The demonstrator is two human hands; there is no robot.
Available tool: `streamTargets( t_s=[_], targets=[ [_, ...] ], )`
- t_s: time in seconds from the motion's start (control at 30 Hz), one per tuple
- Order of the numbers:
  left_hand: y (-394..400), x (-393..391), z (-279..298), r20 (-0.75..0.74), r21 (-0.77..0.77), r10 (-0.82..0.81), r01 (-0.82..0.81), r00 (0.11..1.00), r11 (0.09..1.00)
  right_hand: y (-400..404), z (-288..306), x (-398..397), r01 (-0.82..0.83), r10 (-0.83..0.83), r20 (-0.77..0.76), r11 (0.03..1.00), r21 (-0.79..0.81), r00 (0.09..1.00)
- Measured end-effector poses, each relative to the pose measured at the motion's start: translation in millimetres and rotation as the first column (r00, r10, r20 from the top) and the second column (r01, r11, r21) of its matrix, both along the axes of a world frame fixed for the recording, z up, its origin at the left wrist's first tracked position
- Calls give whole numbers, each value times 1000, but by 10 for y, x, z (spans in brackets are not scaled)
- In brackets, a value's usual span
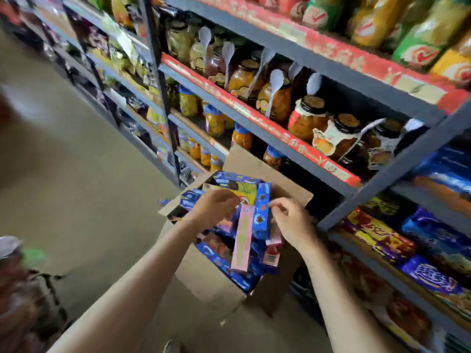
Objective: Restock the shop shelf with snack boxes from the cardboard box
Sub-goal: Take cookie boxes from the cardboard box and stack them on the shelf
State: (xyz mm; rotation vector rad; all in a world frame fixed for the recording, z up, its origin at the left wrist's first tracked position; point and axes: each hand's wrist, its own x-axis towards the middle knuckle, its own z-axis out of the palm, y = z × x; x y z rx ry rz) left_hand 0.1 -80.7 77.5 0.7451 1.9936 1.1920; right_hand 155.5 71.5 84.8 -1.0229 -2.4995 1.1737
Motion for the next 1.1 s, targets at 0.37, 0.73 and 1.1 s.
streamTargets(
  t_s=[0.37,0.73,1.1],
  targets=[
    [-695,-1238,-717,155,-131,263,-244,952,961,-562,-549,-1535,-83,97,150,992,-97,984],
    [-505,-2529,-1095,203,-247,376,-324,904,913,-370,-1124,-3086,-135,196,177,942,-307,965],
    [-392,-4445,-2711,434,-370,433,-282,790,885,-302,-2445,-5039,58,102,434,939,-340,895]
  ],
)
